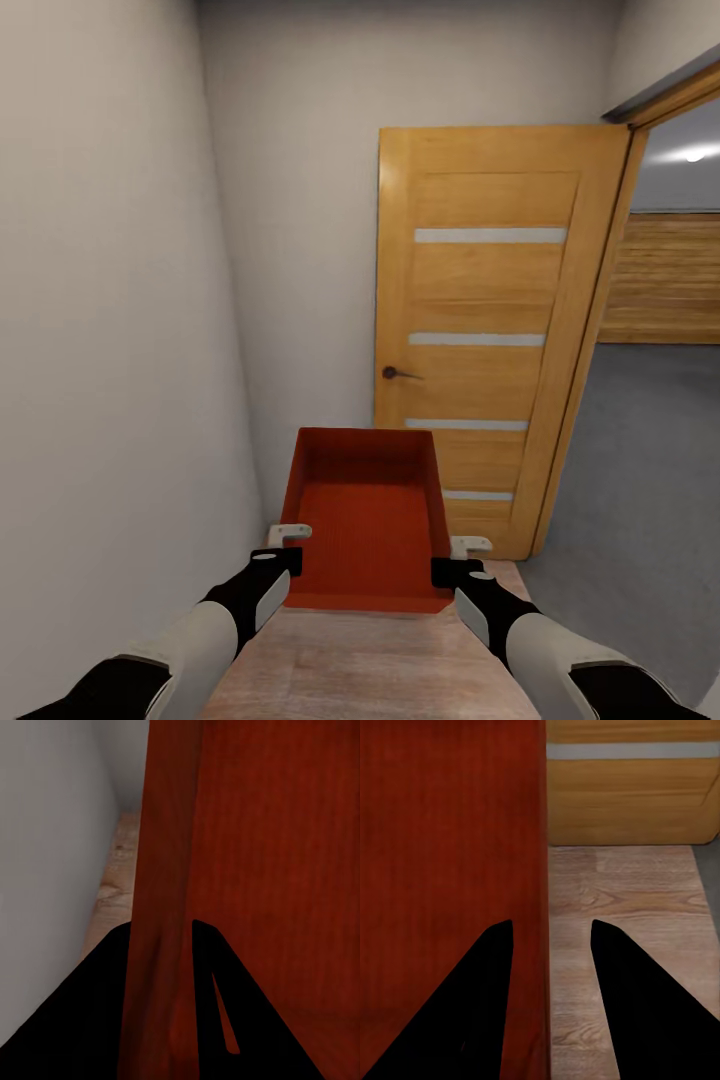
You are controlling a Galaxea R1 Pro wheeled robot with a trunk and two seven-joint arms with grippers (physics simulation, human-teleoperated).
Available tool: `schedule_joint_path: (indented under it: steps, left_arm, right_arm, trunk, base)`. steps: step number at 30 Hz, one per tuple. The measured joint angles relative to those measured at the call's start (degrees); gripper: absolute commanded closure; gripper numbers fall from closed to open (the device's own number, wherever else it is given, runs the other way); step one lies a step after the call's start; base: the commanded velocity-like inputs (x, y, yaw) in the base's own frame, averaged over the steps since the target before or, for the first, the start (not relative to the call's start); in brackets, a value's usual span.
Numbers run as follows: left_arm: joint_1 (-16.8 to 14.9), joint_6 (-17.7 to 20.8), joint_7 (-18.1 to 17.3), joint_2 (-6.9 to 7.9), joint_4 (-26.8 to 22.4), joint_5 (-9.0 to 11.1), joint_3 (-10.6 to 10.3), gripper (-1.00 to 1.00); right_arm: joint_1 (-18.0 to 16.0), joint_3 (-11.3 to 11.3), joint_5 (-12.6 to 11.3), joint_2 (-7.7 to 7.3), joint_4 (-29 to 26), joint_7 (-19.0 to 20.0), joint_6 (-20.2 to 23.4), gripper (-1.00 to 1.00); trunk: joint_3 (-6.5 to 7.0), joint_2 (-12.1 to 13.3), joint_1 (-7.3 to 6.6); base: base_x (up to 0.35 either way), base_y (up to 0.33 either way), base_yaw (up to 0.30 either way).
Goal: Move the two storage containers from the living room to the garage. In the garage, place one container on the floor and stack the other container on top of it (either order is fine).
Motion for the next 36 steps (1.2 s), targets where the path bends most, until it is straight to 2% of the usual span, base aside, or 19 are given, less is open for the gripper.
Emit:
schedule_joint_path:
  steps: [11,36]
  left_arm:
    - [-0.01,0.54,-0.08,0.07,-0.01,-0.05,0.07,1.00]
    - [-0.01,0.38,0.05,-0.01,-0.08,-0.05,0.02,1.00]
  right_arm:
    - [0.00,-0.22,0.17,0.07,0.04,0.00,0.39,1.00]
    - [0.00,-0.12,0.07,-0.01,-0.03,0.06,0.25,1.00]
  trunk:
    - [0.01,0.01,0.02]
    - [0.01,0.01,0.03]
  base:
    - [0.275,0.000,-0.238]
    - [0.008,0.000,-0.276]
